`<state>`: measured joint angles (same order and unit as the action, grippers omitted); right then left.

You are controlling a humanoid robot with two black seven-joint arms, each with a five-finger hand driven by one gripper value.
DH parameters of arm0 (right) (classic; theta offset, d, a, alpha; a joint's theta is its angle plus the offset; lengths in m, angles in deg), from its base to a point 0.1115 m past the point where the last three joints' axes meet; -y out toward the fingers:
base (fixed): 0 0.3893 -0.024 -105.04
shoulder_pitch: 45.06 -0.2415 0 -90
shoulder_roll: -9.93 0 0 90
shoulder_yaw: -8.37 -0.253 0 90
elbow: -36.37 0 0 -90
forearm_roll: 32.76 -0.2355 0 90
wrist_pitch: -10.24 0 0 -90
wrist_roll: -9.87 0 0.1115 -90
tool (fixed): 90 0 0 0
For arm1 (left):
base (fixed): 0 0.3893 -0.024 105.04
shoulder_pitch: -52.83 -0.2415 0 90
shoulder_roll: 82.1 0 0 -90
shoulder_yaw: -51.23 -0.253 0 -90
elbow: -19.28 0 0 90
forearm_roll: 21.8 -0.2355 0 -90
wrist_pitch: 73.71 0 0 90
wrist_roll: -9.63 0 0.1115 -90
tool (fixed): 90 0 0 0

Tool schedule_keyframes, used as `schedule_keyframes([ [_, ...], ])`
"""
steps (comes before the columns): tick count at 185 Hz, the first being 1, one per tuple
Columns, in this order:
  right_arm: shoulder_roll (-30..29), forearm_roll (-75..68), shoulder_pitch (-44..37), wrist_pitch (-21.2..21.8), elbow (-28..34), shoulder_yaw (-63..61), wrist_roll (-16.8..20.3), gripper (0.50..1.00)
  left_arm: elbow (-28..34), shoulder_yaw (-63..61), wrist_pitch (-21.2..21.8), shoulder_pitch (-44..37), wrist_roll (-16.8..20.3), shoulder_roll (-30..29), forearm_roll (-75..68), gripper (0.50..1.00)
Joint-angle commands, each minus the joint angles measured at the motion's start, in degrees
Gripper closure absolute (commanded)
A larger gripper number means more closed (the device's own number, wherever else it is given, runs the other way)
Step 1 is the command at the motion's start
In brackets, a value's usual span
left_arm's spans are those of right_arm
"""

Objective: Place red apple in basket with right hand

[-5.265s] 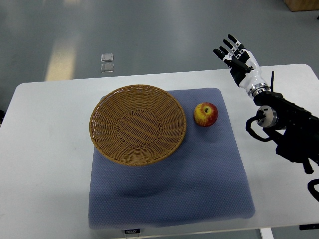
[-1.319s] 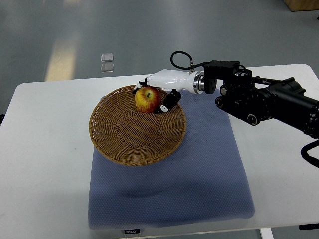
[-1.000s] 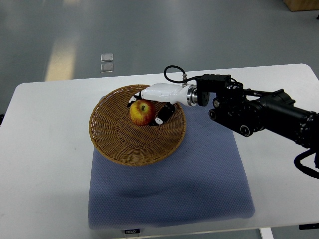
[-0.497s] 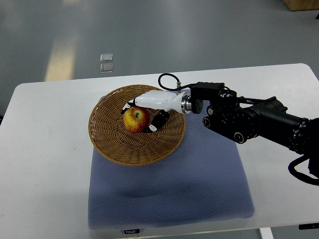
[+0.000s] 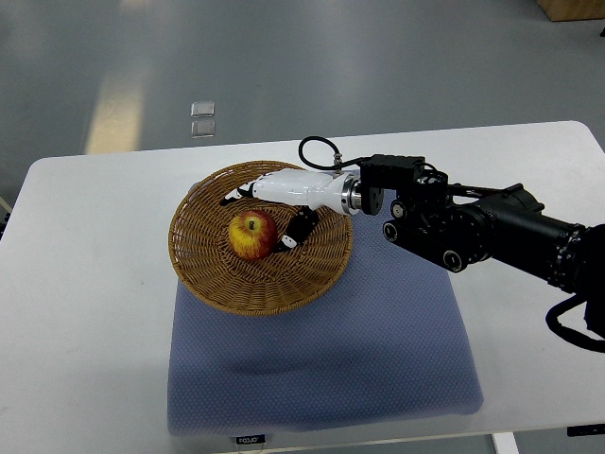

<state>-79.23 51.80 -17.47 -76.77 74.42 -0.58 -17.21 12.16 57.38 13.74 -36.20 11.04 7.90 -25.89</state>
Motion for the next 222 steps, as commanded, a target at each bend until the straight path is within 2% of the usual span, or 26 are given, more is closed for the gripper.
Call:
schedule_keyframes([
  [1,0.65,-1.15,-0.17,0.09,1.16,-0.36,-0.08,0.589,0.00,0.00,0.00,0.00,0.00,0.00,-0.04,0.500],
  [82,4.08,-2.29,-0.34,0.79,1.42,-6.16,-0.60,0.587,0.00,0.00,0.00,0.00,0.00,0.00,-0.04,0.500],
  [96,4.34,-8.70,0.10,2.81,1.07,-8.89,-0.60,0.587,0.00,0.00,0.00,0.00,0.00,0.00,0.04,0.500],
  [105,4.34,-8.71,0.10,2.81,1.07,-8.89,-0.60,0.587,0.00,0.00,0.00,0.00,0.00,0.00,0.04,0.500],
  [106,4.43,-13.23,0.27,2.90,0.98,-8.98,-0.60,0.587,0.00,0.00,0.00,0.00,0.00,0.00,-0.04,0.500],
  [156,7.59,-37.53,3.52,2.55,-0.51,-9.50,-0.51,0.587,0.00,0.00,0.00,0.00,0.00,0.00,-0.04,0.500],
  [222,7.77,-55.73,9.50,3.25,-2.09,-15.66,-0.08,0.587,0.00,0.00,0.00,0.00,0.00,0.00,-0.04,0.500],
])
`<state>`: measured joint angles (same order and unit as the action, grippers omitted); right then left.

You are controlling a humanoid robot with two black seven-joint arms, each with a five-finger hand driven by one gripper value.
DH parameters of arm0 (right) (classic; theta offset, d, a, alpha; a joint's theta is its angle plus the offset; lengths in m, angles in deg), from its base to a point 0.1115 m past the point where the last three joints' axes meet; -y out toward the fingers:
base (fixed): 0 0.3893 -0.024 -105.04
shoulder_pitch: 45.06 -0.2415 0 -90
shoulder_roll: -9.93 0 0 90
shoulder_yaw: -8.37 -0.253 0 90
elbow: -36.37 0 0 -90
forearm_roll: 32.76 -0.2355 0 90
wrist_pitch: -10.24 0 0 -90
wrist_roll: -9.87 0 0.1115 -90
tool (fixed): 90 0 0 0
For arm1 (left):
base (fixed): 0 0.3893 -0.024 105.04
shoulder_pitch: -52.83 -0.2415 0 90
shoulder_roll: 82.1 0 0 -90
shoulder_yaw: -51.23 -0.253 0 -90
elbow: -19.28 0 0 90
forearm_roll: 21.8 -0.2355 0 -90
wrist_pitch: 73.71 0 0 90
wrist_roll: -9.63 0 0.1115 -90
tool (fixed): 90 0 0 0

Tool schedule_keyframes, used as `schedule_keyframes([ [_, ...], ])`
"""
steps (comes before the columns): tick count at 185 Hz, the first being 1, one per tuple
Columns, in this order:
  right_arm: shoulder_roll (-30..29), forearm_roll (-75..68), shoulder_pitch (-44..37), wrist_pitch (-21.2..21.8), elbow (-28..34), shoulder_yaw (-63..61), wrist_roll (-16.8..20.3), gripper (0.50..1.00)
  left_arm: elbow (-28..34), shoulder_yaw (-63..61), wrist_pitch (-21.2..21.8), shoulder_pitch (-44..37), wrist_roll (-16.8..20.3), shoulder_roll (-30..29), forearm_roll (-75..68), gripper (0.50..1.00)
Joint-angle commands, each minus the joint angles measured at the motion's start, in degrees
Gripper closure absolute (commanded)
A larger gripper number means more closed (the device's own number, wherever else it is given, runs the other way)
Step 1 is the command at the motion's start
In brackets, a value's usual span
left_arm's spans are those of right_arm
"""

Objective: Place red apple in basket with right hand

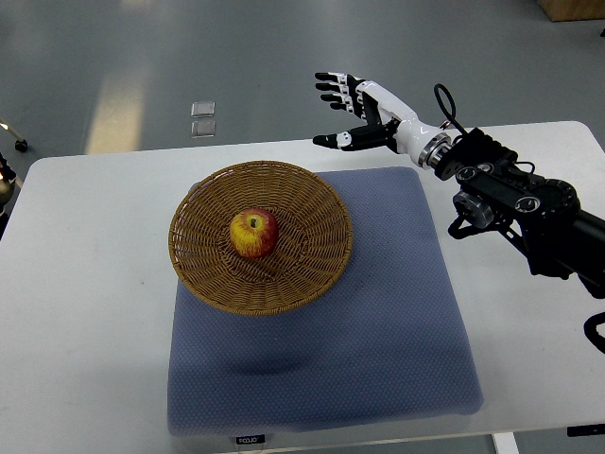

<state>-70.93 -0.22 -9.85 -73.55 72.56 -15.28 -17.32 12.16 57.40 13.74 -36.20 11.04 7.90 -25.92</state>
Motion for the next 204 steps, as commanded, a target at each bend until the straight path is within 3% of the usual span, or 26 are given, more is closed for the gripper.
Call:
schedule_keyframes([
  [1,-0.53,-3.70,1.88,0.03,-0.24,-0.96,0.04,0.587,0.01,-0.02,0.00,0.00,0.00,0.00,-0.01,0.500],
  [36,-1.41,-13.37,5.48,-0.15,-0.24,-4.82,-0.40,0.587,-0.08,-0.02,0.00,0.00,0.00,0.00,0.08,0.500],
  [93,-2.82,-15.22,8.64,2.22,-0.24,-14.67,-0.14,0.587,-0.52,-0.02,0.00,-0.17,0.00,0.00,-0.01,0.500],
  [127,-3.35,-19.61,10.40,4.95,-0.33,-15.29,-0.05,0.587,0.01,-0.02,0.00,0.00,0.00,0.00,0.08,0.500],
  [204,-4.66,-19.61,10.84,4.68,-5.78,-15.37,-0.58,0.585,0.01,-0.02,0.00,0.00,0.00,0.00,0.08,0.500],
])
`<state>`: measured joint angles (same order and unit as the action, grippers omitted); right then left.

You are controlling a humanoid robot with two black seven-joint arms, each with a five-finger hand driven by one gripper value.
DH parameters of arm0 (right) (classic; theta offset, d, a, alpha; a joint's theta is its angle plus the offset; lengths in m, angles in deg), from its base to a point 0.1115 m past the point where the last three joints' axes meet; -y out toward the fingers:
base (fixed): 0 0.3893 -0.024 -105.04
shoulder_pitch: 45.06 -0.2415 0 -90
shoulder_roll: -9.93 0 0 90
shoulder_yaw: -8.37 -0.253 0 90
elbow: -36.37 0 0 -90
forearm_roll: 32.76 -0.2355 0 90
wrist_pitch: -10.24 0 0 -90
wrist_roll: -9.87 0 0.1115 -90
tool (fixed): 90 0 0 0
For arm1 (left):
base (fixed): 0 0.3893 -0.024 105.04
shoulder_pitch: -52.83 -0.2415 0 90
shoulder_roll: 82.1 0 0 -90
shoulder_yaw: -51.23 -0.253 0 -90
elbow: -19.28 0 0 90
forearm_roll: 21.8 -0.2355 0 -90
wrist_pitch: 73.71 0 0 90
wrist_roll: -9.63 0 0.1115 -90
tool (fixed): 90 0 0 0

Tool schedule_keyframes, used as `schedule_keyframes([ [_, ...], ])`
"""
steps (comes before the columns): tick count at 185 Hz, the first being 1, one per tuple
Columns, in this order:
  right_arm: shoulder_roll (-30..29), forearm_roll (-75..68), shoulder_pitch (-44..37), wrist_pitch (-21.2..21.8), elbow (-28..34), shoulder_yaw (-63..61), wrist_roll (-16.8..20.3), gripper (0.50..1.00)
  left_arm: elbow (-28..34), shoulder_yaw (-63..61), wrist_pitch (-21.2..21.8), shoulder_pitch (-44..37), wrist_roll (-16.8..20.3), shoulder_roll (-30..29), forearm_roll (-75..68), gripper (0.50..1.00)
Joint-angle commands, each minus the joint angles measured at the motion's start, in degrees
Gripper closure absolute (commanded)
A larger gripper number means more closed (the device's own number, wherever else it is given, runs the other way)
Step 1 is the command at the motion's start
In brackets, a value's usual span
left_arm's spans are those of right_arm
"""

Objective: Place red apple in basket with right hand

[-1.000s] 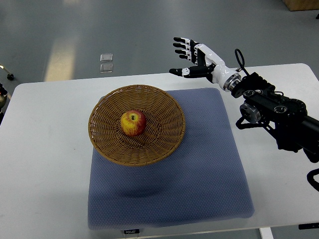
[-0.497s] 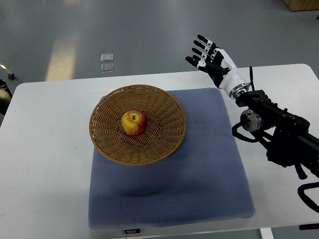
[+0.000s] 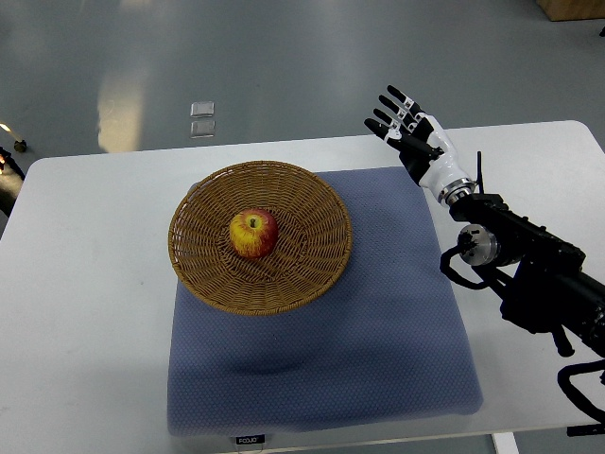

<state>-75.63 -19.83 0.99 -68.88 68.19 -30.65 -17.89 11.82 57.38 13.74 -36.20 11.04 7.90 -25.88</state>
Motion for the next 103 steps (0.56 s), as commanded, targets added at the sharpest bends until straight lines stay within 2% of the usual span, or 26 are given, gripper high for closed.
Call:
schedule_keyframes([
  [1,0.03,0.00,0.01,0.02,-1.40,0.00,-0.01,0.585,0.34,0.00,0.00,0.00,0.00,0.00,0.04,0.500],
  [65,0.12,-0.09,0.44,-0.42,-4.13,-0.09,-0.18,0.587,0.26,0.00,0.00,0.00,0.00,0.00,-0.05,0.500],
  [103,0.03,-0.80,0.44,-0.42,-4.30,-0.09,-1.85,0.585,0.34,0.00,0.00,0.00,0.00,0.00,-0.05,0.500],
])
